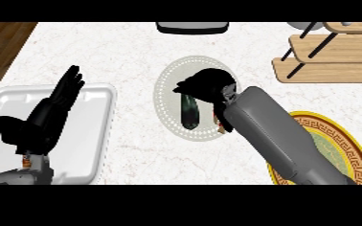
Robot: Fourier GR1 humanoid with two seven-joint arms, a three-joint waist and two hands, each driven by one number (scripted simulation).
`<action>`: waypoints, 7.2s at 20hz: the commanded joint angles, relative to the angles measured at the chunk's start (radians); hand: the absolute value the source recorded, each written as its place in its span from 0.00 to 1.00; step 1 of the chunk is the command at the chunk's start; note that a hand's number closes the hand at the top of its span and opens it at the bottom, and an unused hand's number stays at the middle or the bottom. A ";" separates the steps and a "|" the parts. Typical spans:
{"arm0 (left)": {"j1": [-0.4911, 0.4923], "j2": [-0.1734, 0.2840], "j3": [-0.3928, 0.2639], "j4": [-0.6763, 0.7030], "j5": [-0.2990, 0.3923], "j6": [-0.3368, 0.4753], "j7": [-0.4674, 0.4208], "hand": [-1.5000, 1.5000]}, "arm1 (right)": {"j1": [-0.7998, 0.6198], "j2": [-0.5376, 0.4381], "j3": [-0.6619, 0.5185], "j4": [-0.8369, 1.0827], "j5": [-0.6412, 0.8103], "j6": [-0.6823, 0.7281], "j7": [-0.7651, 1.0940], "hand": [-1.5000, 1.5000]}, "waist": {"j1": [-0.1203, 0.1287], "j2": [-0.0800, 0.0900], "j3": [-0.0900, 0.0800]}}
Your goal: Pick the cupcake from the placemat and place it in the tiered shelf
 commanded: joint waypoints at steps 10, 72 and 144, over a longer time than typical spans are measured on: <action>-0.062 -0.023 0.033 0.027 -0.028 -0.017 0.041 0.50 | 0.032 0.071 -0.020 0.144 0.149 -0.028 -0.105 0.00 | -0.003 0.000 0.000; -0.024 -0.020 0.116 0.013 -0.017 -0.106 0.019 0.50 | 0.067 0.089 -0.713 -0.838 0.077 -0.499 0.812 1.00 | 0.000 0.000 0.000; -0.001 -0.073 0.100 -0.004 -0.068 -0.096 0.001 0.50 | -0.212 -0.596 -0.766 0.282 0.263 -0.725 0.245 0.00 | 0.002 0.000 0.000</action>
